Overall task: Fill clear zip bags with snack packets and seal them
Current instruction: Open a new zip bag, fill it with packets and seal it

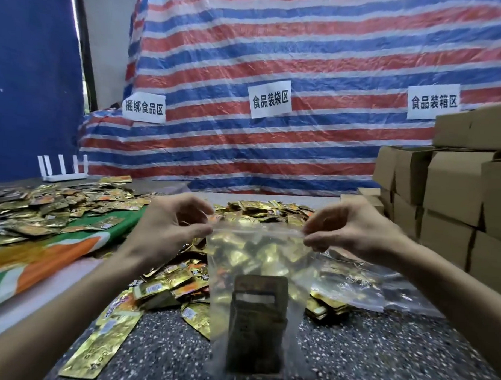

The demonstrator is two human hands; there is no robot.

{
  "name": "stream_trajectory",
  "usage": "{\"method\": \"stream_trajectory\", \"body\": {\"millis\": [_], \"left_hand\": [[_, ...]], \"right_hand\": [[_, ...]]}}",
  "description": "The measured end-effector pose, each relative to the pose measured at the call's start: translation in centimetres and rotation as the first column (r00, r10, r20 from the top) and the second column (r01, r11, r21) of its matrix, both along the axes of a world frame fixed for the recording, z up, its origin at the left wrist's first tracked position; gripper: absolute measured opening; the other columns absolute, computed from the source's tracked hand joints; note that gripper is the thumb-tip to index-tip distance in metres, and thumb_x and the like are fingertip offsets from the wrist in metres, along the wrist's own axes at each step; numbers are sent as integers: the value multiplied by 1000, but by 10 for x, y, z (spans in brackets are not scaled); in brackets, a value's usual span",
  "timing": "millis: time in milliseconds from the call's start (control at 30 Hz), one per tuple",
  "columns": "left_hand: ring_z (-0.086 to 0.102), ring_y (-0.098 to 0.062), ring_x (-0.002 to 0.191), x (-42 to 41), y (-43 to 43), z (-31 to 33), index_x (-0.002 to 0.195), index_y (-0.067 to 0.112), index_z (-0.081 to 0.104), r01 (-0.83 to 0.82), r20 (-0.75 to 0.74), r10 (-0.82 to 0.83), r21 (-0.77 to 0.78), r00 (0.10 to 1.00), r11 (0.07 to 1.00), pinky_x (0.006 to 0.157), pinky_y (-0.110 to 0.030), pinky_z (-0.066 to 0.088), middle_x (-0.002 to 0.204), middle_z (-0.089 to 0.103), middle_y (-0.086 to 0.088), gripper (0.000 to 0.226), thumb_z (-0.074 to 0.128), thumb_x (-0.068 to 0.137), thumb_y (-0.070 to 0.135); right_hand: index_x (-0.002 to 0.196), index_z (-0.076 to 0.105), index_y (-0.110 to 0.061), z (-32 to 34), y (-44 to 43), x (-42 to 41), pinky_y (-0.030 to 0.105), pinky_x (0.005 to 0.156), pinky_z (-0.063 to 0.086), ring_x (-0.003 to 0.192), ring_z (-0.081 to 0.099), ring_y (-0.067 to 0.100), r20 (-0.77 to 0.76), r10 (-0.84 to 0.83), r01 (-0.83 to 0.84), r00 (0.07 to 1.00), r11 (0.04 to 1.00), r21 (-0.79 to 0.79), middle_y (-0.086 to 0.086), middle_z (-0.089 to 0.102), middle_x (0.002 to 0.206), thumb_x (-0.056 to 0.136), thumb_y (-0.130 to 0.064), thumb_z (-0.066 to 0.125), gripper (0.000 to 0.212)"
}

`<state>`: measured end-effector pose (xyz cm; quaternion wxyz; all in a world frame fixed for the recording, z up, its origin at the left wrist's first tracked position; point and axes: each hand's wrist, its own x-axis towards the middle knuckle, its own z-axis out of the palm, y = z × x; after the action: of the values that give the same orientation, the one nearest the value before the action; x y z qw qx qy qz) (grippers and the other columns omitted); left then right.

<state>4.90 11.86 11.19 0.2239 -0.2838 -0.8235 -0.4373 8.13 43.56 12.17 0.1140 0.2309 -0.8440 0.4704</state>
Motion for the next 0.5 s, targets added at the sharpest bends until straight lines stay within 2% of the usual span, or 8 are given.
{"method": "stream_trajectory", "body": {"millis": [100, 233, 333, 500], "left_hand": [[71, -13, 81, -4, 13, -16, 94, 10, 68, 10, 87, -13, 38, 996, 999, 73, -21, 57, 88, 72, -3, 23, 79, 76, -1], [71, -16, 80, -11, 17, -26, 93, 6, 67, 19, 138, -43, 168, 990, 986, 70, -21, 57, 88, 72, -8, 20, 76, 79, -4], [70, -14, 79, -13, 19, -29, 93, 7, 65, 36, 130, -65, 216, 989, 976, 67, -20, 56, 87, 71, -8, 20, 74, 80, -6], [68, -21, 84, -8, 24, -31, 94, 9, 62, 69, 75, -90, 253, 993, 965, 76, -31, 59, 88, 68, -8, 21, 68, 84, -9]], "right_hand": [[81, 78, -13, -10, 3, -5, 27, 71, 57, 76, 73, 18, 144, -57, 49, 988, 997, 57, 9, 77, 83, 76, -3, 80, 11], [85, 78, -7, -16, 7, -5, 24, 67, 58, 75, 74, 23, 239, -74, 96, 968, 992, -79, 17, 76, 85, 81, 9, 72, 18], [93, 75, -5, -13, 6, -4, 21, 62, 56, 70, 73, 18, 231, -116, 137, 966, 988, -74, 12, 77, 81, 80, 7, 74, 18], [88, 73, -7, -9, -1, -3, 24, 62, 51, 70, 65, 13, 173, -206, 221, 963, 973, -69, 7, 74, 79, 80, 10, 72, 19]]}}
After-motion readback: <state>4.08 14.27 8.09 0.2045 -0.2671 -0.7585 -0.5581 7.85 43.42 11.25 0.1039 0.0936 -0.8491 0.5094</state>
